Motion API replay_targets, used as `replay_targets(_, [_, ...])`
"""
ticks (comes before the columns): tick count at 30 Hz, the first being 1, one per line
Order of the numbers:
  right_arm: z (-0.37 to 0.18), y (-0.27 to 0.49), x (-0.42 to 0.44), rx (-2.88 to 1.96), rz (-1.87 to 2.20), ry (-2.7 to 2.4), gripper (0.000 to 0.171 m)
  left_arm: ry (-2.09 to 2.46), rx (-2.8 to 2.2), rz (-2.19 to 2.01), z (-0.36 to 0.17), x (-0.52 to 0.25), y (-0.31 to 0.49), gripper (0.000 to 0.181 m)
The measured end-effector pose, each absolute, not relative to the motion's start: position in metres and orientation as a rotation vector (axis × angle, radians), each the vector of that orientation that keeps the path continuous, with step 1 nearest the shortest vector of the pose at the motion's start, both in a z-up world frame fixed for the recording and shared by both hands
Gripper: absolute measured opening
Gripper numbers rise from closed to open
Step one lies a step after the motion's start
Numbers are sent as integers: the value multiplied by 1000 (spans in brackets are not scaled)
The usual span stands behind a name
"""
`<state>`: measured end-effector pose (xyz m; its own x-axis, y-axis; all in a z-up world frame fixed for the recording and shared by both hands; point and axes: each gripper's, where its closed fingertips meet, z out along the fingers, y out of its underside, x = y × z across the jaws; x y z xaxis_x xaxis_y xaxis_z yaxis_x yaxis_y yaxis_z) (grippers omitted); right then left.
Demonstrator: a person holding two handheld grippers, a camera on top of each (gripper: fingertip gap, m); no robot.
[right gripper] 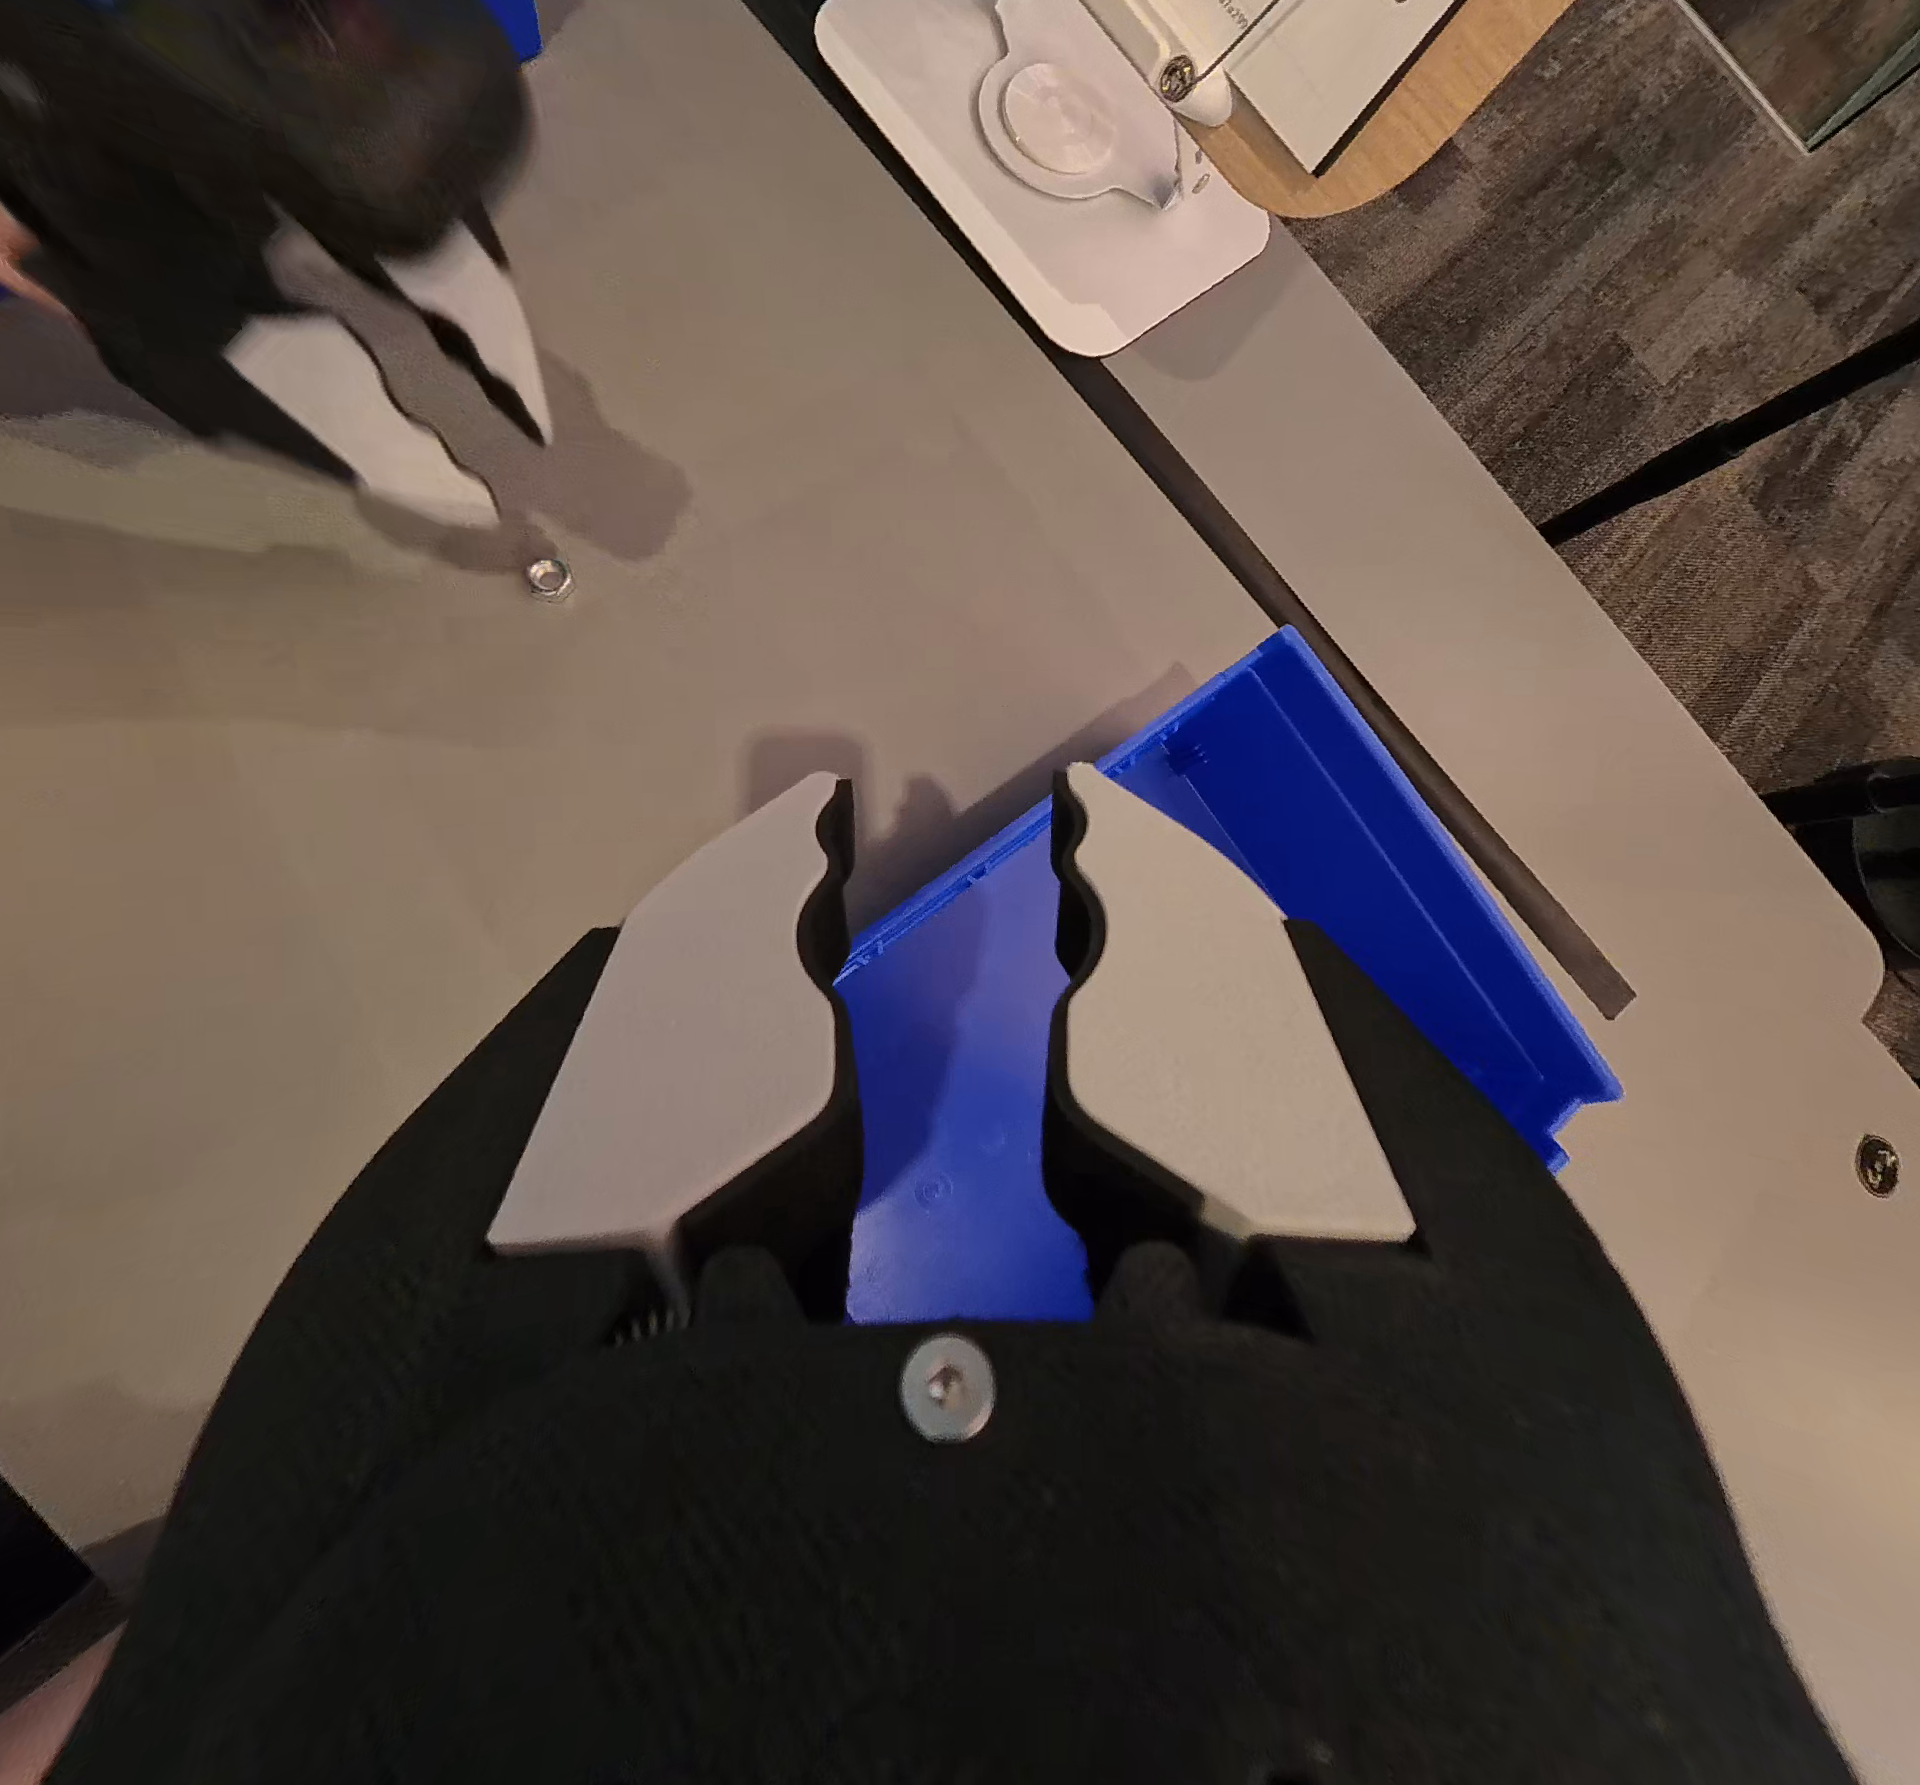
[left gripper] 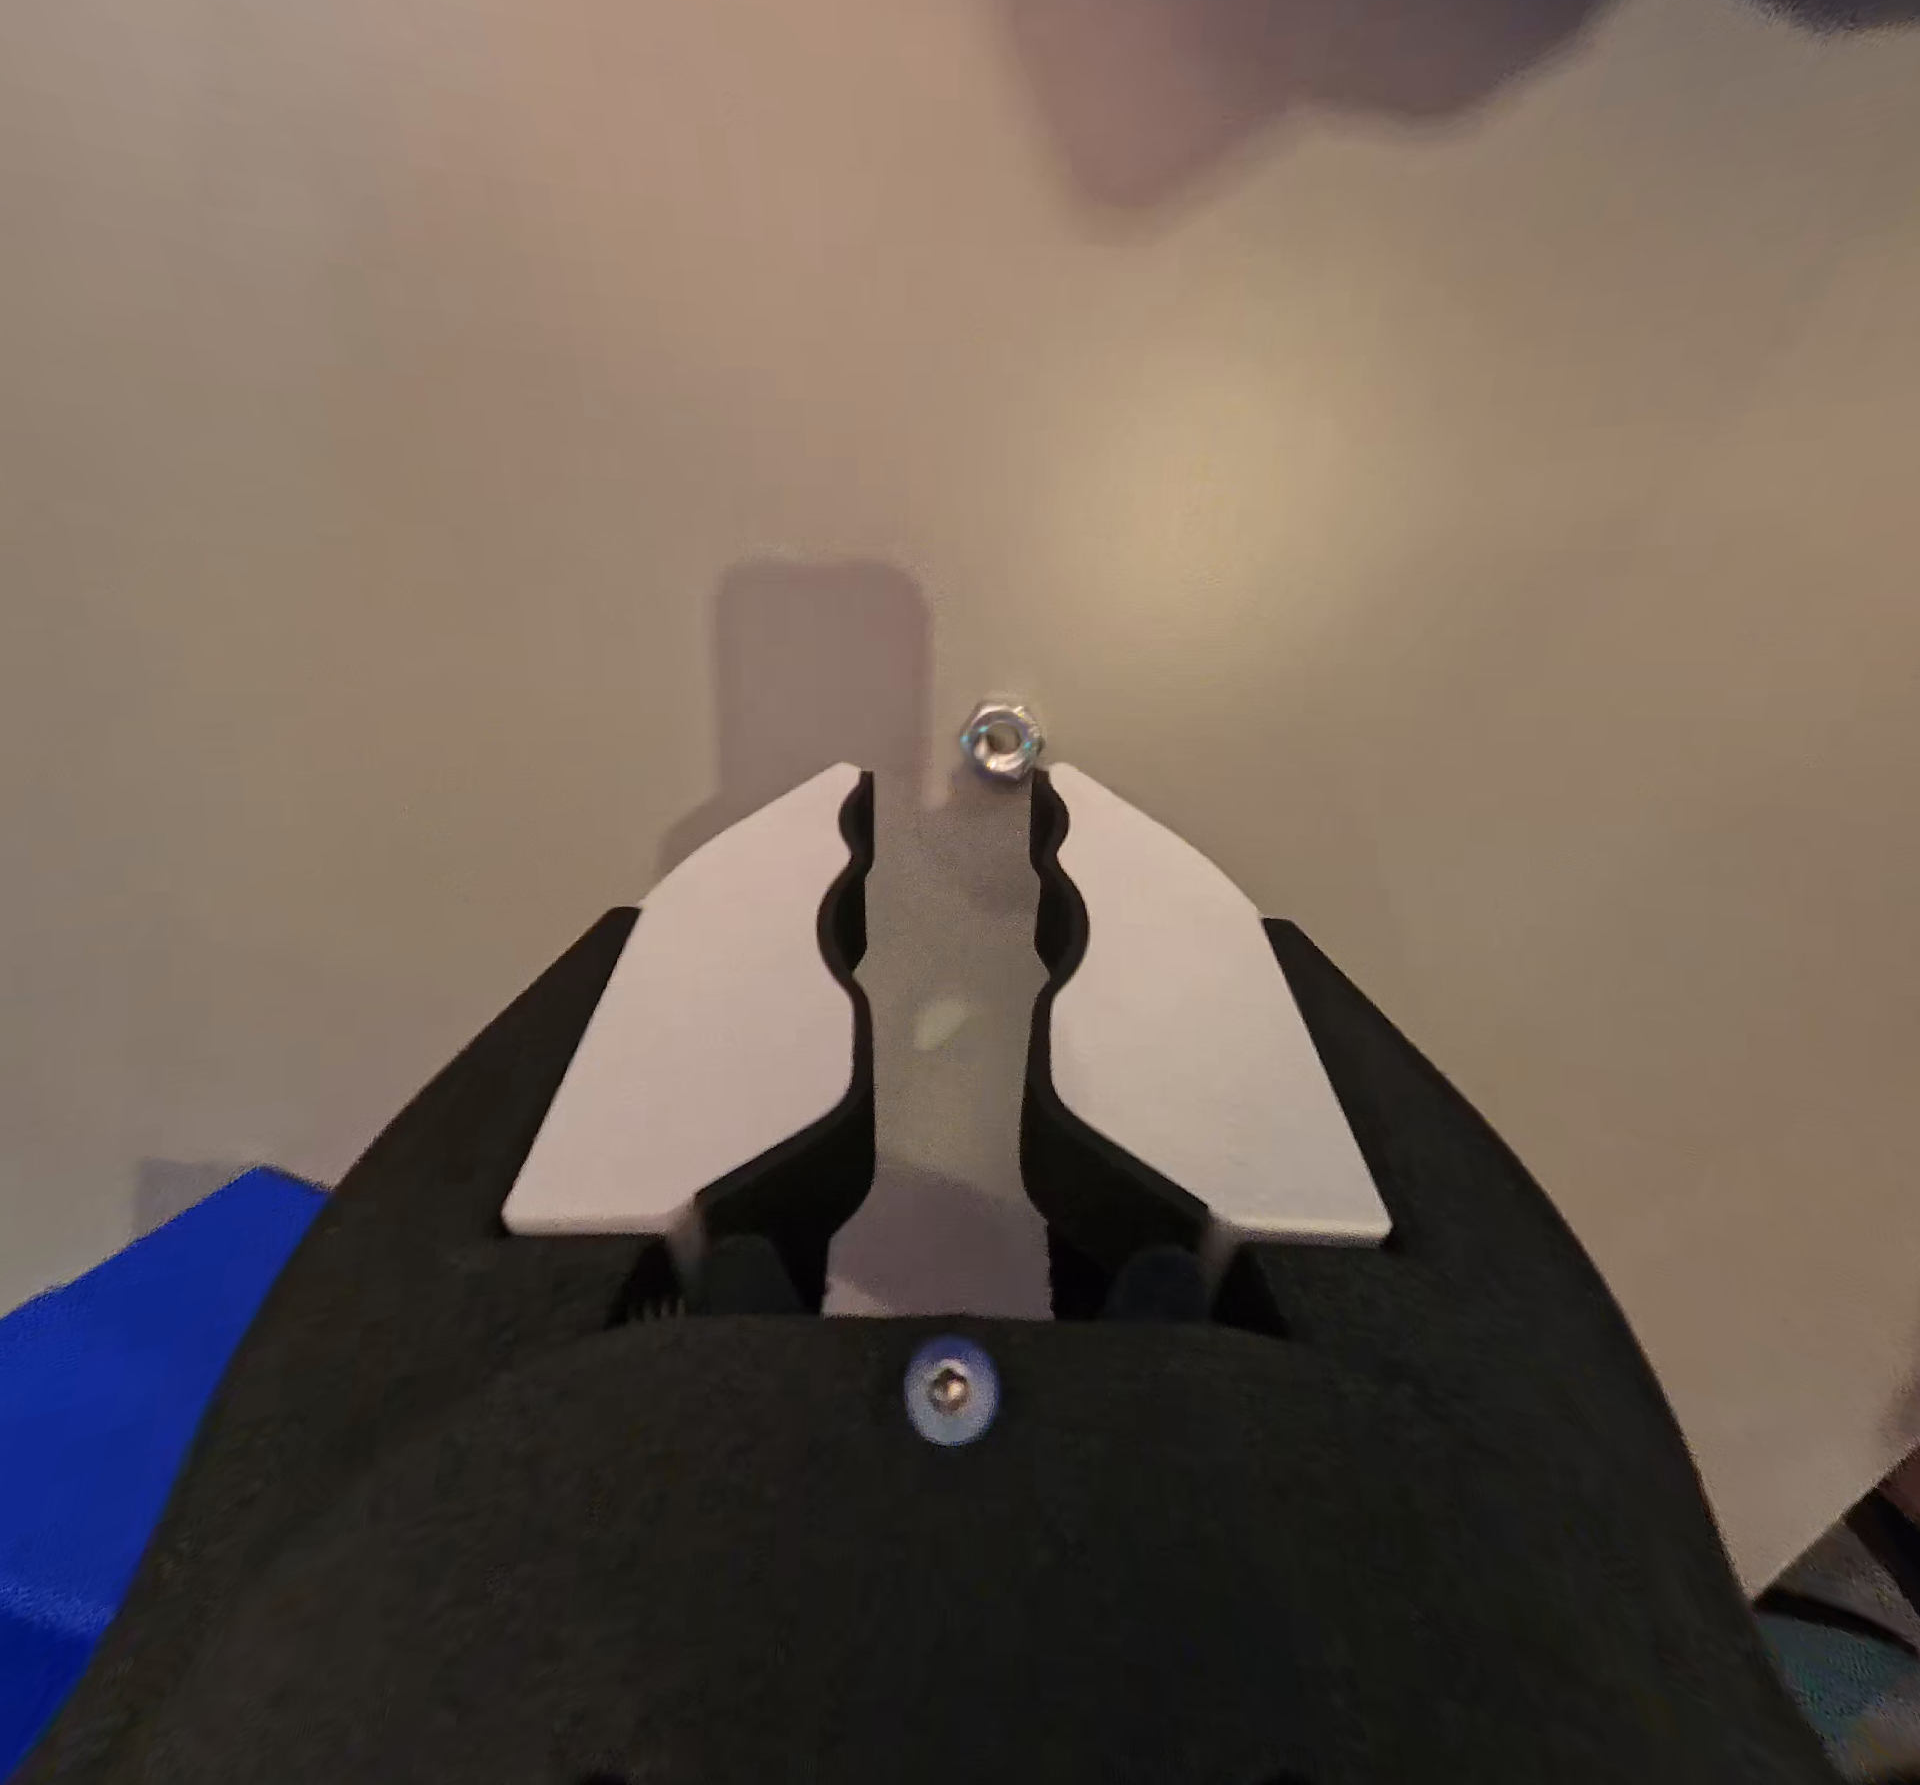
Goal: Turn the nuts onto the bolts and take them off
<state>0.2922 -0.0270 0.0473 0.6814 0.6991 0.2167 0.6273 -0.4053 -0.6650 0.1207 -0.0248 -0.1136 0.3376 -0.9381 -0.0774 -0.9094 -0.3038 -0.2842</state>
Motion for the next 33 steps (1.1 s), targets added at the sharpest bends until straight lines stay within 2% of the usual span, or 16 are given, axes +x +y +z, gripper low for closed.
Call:
replay_targets(1, [48, -27, 293, -2140, 123, -1012, 37, 1613, -2302, -163, -96, 115, -21, 28])
replay_targets(5, [51, -28, 296, -2130, 123, -998, 37, 1286, -2223, -111, -13, 53, 11, 28])
replay_targets(8, [54, -27, 295, -2122, 127, -990, 37, 1007, -2375, -80, 14, -27, 33, 28])
replay_targets(12, [51, -27, 293, -2134, 114, -995, 37, 688, -2641, 0, -13, -123, 57, 23])
replay_targets(15, [48, -27, 290, -2146, 103, -1006, 37, 550, -2782, -18, -51, -154, 64, 23])
replay_targets(18, [45, -27, 289, -2155, 95, -1017, 38, 486, -2895, -99, -83, -158, 67, 22])
replay_targets(22, [43, -26, 290, -2169, 96, -1015, 38, 445, -3011, 4, -112, -173, 70, 22])
replay_targets(33, [41, -22, 299, -2191, 66, -992, 38, 291, -3104, -167, -145, -167, 76, 25])
